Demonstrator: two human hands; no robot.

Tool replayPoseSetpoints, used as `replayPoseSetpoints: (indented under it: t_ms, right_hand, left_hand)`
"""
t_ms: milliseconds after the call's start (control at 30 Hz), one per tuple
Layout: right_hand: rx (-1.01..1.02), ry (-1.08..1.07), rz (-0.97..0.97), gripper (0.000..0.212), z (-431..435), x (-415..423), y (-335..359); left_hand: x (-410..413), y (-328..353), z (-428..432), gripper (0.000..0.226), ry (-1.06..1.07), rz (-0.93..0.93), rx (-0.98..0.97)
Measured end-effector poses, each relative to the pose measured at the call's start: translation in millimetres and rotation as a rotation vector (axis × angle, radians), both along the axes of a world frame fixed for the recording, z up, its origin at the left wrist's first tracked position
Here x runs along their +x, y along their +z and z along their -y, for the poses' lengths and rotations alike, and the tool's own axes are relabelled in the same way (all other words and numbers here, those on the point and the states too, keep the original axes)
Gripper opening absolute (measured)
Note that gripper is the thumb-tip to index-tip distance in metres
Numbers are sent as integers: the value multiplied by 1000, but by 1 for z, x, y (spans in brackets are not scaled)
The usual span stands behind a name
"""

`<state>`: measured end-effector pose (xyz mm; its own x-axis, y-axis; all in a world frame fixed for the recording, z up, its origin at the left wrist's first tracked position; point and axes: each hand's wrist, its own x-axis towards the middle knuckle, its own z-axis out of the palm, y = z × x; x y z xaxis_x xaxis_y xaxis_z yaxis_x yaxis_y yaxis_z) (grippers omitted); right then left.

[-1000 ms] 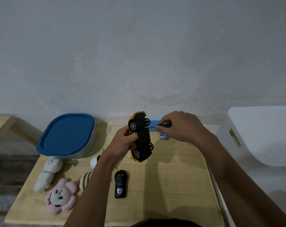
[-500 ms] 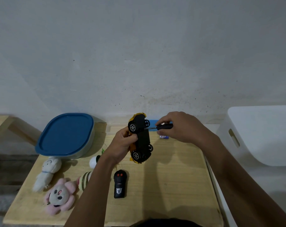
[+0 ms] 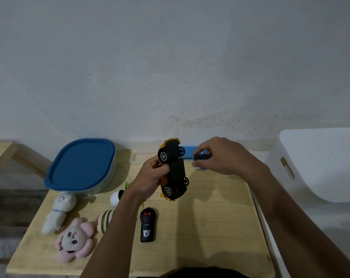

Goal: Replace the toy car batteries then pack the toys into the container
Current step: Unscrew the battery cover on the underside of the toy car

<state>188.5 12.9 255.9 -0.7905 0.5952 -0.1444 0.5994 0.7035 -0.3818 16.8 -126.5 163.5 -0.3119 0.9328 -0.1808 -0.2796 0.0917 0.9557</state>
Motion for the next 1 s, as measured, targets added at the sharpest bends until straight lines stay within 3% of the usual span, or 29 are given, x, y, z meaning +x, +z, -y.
replayPoseSetpoints:
  t_ms: [100,233,500,800,1000]
  right_hand:
    - [30,-24,9,39,1,-2,-4]
    - [94,-4,-4,26,1,0,0]
    - [58,-12,-11,31,0,-1,-3]
    - [51,-49,40,32,2,-2,-7]
    - [44,13,-25,24,2,-1,2]
  left_hand:
    - [1,3,0,47,3,16,1]
    - [0,6,1,38,3,-4,-23]
    - [3,6,0,58,15,21,30]
    - [3,8,1,46,19,-4,26]
    - [4,4,1,48,4,16,17]
